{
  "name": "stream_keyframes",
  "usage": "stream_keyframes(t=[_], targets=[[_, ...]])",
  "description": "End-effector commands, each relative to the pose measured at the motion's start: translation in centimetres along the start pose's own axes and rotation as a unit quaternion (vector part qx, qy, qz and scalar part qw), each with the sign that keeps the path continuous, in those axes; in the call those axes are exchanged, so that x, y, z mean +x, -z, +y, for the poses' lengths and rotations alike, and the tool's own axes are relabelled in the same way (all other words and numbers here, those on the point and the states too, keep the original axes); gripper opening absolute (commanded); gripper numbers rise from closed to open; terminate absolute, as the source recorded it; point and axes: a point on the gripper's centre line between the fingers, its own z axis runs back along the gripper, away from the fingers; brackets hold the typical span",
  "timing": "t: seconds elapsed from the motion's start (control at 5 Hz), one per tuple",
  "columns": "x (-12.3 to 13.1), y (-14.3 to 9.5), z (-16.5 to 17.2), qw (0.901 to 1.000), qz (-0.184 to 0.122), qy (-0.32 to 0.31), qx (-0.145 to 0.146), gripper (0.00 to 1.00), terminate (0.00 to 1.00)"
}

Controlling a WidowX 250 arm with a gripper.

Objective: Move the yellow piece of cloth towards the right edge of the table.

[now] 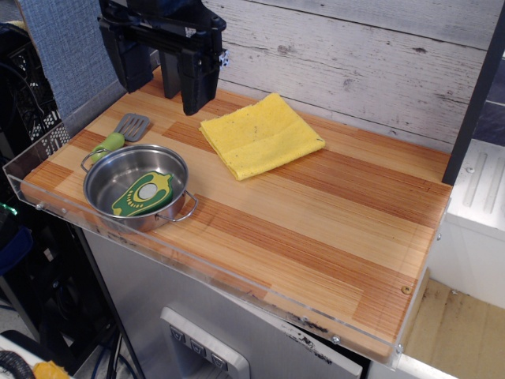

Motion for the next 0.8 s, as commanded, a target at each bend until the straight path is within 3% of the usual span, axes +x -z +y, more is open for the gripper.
stream_keyframes(t=[0.0,0.6], targets=[[0.0,0.0,0.0,1.0,0.0,0.0,0.0,1.0,0.0],[6.8,3.1,2.0,0.9997,-0.009,-0.007,0.02,1.0,0.0]])
